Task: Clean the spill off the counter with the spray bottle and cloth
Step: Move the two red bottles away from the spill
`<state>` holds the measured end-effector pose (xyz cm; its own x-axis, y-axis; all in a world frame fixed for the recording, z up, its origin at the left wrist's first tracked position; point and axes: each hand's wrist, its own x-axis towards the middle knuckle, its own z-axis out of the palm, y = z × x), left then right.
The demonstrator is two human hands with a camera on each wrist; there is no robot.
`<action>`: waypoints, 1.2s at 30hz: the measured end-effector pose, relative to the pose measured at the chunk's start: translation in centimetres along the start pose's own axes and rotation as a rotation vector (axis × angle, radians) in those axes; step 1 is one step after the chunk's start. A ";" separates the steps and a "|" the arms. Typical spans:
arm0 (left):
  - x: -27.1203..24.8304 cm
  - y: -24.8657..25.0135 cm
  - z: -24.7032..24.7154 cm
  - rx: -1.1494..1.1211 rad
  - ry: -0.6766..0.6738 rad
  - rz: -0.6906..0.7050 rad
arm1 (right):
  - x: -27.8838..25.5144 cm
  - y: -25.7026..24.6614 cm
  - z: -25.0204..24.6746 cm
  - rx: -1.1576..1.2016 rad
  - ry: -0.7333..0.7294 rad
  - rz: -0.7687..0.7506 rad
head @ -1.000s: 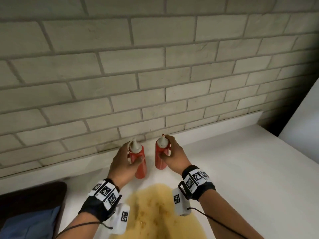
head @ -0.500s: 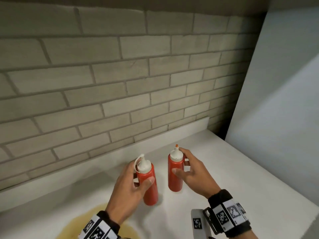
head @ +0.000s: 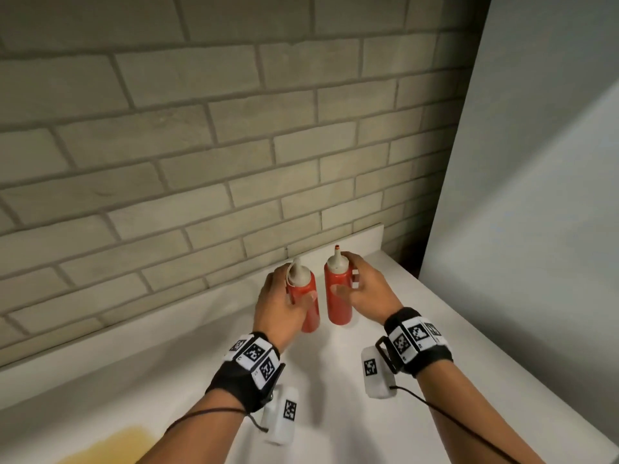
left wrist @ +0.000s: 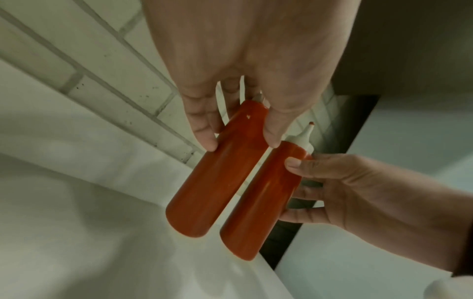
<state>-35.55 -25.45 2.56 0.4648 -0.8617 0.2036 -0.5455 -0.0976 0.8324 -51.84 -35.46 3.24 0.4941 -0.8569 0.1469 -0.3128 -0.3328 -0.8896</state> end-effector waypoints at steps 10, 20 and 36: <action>8.0 -3.0 1.9 0.139 0.099 -0.137 | 8.9 1.9 3.4 0.044 -0.088 0.050; 11.8 -6.4 3.2 0.181 0.099 -0.243 | 12.4 4.5 7.7 0.025 -0.047 0.111; 13.4 -8.7 3.4 0.121 0.168 -0.234 | 14.6 5.8 9.8 0.057 -0.037 0.087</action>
<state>-26.99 -37.82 -3.75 0.6907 -0.7155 0.1048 -0.4847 -0.3505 0.8013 -38.48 -46.03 -3.96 0.4969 -0.8662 0.0532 -0.3093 -0.2340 -0.9217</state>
